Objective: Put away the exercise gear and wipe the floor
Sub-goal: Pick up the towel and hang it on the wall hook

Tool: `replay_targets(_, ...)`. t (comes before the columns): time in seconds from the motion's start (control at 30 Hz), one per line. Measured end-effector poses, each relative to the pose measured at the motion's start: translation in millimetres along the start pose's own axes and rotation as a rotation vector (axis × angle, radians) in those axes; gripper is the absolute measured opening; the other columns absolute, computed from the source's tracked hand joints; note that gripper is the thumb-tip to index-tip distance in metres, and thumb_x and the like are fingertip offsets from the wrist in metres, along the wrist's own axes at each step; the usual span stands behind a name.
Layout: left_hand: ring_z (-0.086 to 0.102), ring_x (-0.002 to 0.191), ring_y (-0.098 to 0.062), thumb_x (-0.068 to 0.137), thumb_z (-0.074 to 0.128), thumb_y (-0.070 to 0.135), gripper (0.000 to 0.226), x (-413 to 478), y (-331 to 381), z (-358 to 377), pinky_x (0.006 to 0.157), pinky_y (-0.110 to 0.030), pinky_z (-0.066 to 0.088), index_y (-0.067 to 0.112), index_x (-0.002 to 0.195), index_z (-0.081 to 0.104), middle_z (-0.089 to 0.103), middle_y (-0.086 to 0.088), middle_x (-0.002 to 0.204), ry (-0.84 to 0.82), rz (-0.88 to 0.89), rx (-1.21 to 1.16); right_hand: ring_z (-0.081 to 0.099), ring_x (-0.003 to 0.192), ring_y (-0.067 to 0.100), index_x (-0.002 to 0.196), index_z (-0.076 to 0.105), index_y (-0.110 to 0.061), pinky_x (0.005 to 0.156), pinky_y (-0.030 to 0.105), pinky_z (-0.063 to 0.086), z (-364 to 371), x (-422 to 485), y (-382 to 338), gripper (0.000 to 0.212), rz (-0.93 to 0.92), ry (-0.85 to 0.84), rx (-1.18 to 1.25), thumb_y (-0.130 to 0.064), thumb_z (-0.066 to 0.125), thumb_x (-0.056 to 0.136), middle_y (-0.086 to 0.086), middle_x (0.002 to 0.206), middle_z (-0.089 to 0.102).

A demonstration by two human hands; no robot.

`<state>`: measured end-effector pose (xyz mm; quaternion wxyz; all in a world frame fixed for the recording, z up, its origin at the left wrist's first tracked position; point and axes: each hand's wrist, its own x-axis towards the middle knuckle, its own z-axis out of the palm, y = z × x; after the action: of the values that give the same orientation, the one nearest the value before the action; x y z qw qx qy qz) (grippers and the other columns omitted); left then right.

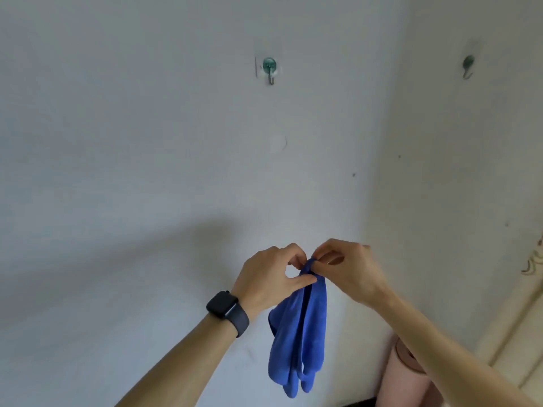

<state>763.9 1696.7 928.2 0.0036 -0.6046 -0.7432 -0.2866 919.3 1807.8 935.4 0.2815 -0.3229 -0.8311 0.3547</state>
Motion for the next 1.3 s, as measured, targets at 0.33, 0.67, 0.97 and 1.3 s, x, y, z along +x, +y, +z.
replay_targets(0.33, 0.064, 0.088, -0.002, 0.095, 0.056, 0.025, 0.017, 102, -10, -63, 0.083, -0.029, 0.054, 0.026, 0.108, 0.067, 0.07, 0.014, 0.098, 0.187, -0.05, -0.008, 0.065, 0.079, 0.006, 0.113, 0.06, -0.027, 0.075, 0.025, 0.055, -18, 107, -36, 0.019, -0.408, 0.006, -0.197, -0.02, 0.053, 0.097, -0.017, 0.096, 0.066)
replay_targets(0.67, 0.06, 0.088, -0.009, 0.101, 0.047, 0.04, 0.021, 159, 26, -156, 0.077, -0.031, 0.052, 0.031, 0.113, 0.062, 0.065, 0.013, 0.102, 0.37, -0.029, 0.447, 0.065, 0.081, 0.013, 0.126, 0.053, -0.026, 0.076, 0.027, 0.054, -72, 183, -83, 0.023, -0.676, 0.158, -0.233, -0.026, 0.048, 0.103, -0.012, 0.096, 0.065)
replay_targets(0.97, 0.059, 0.083, -0.02, 0.102, 0.047, 0.034, 0.016, 232, 28, -217, 0.064, -0.037, 0.05, 0.026, 0.109, 0.059, 0.067, 0.005, 0.089, 0.664, -0.016, 0.651, 0.058, 0.073, 0.031, 0.119, 0.061, -0.015, 0.064, 0.04, 0.052, -98, 273, -163, 0.028, -0.798, 0.448, -0.488, -0.008, 0.043, 0.097, 0.007, 0.089, 0.063)
replay_targets(1.3, 0.056, 0.087, -0.01, 0.102, 0.042, 0.039, 0.021, 235, -10, -158, 0.069, -0.031, 0.05, 0.035, 0.106, 0.062, 0.062, 0.011, 0.091, 0.726, -0.135, 0.287, 0.051, 0.089, 0.004, 0.134, 0.058, -0.023, 0.077, 0.01, 0.038, -60, 283, -134, 0.033, -0.682, 0.32, -0.131, -0.022, 0.044, 0.104, -0.006, 0.119, 0.056)
